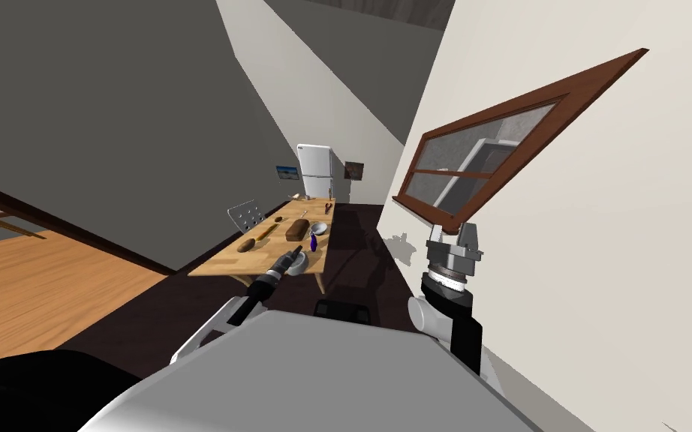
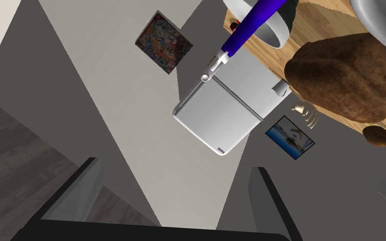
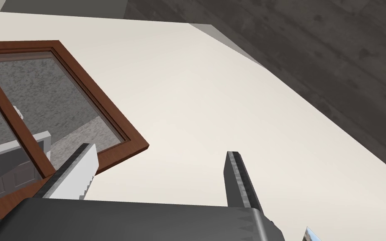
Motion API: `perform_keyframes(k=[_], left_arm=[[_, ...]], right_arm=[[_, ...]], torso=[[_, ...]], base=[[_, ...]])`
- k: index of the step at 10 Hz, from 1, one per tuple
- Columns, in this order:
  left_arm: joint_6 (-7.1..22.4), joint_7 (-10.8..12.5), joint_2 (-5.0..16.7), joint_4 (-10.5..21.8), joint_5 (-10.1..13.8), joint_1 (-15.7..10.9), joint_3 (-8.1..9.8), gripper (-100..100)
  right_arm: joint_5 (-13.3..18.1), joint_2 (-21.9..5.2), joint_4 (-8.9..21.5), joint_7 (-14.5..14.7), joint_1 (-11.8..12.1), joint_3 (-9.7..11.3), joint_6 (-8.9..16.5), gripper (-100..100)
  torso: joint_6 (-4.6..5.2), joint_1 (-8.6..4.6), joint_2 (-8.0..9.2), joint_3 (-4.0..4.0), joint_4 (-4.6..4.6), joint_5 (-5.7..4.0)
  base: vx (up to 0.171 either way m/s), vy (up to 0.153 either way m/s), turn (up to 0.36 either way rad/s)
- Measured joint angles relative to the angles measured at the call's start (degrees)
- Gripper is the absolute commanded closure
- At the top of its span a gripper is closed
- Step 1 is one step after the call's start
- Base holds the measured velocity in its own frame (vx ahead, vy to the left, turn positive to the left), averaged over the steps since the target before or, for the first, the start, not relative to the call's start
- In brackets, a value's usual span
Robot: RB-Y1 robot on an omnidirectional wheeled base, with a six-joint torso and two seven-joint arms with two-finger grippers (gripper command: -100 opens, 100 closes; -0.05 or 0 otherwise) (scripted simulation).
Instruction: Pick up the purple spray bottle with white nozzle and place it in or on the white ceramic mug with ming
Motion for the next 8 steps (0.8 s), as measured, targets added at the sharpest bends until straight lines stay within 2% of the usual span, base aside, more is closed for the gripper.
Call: perform_keyframes(k=[2, 3, 5, 8], left_arm=[[1.55, -1.67, 2.55, 1.67, -1.75, 1.45, -0.15, -100], [2.76, -2.34, 3.89, 2.73, -2.59, 1.41, -0.37, -100], [2.97, -3.12, 5.22, 5.00, -3.51, 1.54, -0.27, -100], [3.25, -4.65, 8.62, 9.16, -5.56, 2.35, -0.02, -100]], right_arm=[[0.00, 0.00, 0.00, 0.00, 0.00, 0.00, 0.00, 0], [0.00, -0.01, 0.00, 0.00, 0.01, 0.00, 0.00, 0], [0.00, -0.02, 0.00, 0.00, 0.00, -0.02, 0.00, 0], [0.00, -0.02, 0.00, 0.00, 0.02, -0.02, 0.00, 0]], torso=[[0.01, 0.02, -0.15, -0.08, -0.03, -0.02], [0.01, 0.15, -0.22, -0.12, -0.04, 0.01], [0.00, 0.71, -0.11, -0.06, -0.02, 0.14], [0.00, 0.65, -0.48, -0.27, -0.10, 0.11]], base=[[0.132, -0.245, 0.035], [0.116, -0.121, 0.018], [0.123, -0.093, 0.022], [0.210, -0.102, 0.050]])
